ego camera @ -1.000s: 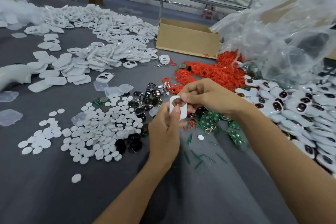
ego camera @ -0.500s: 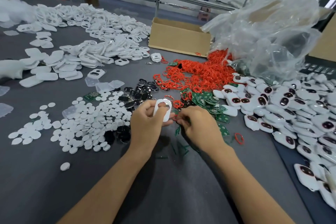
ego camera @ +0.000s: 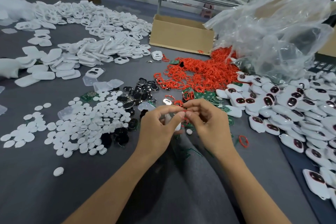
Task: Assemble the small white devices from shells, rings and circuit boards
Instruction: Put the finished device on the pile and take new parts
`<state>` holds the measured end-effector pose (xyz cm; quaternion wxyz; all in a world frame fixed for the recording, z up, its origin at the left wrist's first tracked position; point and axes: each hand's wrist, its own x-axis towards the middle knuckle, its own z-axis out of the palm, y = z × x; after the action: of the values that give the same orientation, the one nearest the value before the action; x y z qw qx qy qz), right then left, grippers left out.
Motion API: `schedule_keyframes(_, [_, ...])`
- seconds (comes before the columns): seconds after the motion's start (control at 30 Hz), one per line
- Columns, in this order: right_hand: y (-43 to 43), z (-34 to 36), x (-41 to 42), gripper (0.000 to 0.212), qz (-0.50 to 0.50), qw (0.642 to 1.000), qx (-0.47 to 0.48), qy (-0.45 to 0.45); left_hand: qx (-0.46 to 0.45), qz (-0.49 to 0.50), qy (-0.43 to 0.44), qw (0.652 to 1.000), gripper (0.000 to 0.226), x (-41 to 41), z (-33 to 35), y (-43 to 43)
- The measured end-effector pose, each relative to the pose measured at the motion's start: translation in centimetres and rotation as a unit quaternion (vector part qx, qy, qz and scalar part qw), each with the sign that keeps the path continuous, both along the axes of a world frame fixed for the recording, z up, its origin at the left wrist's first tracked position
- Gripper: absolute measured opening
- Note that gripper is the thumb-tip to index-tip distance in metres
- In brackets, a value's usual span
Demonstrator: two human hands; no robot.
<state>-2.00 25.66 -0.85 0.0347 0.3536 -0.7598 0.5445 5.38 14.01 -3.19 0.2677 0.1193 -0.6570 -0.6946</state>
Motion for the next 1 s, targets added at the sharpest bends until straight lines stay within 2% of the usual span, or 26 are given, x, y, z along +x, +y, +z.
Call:
schedule_keyframes(0.17, [-0.35,-0.02,0.44,0.016,-0.005,0.999,-0.034,-0.020,-0.023,0.046,-0.006,0.999,0.005,-0.04,-0.05,-0.29])
schedule_keyframes(0.37, [-0.19,-0.16,0.30,0.019,-0.007,1.000,0.018,0.019,-0.045,0.047,-0.006,0.998,0.003,0.15,0.22,-0.03])
schedule_keyframes(0.43, [-0.14,-0.22,0.29,0.017,-0.010,0.998,0.029,0.054,-0.047,0.053,-0.009,0.997,0.003,0.17,0.22,0.04])
schedule_keyframes(0.57, [-0.09,-0.49,0.27,0.022,-0.004,0.973,0.090,0.214,-0.031,0.067,-0.013,0.997,0.003,0.13,0.03,-0.30])
schedule_keyframes(0.7, [0.11,-0.81,0.18,0.021,-0.035,0.960,0.119,0.253,-0.031,0.044,-0.023,0.998,0.005,0.10,-0.16,-0.53])
schedule_keyframes(0.83, [0.24,-0.44,0.09,0.023,-0.079,0.969,0.080,0.221,0.036,0.003,-0.021,0.999,0.027,0.03,-0.06,-0.42])
schedule_keyframes(0.9, [0.24,-0.16,0.15,0.025,-0.093,0.978,0.047,0.182,0.040,-0.015,-0.027,0.999,0.037,-0.10,-0.10,-0.38])
schedule_keyframes(1.0, [-0.06,0.04,0.57,0.024,-0.075,0.987,0.028,0.142,0.035,-0.006,-0.042,0.998,0.034,-0.20,-0.16,-0.25])
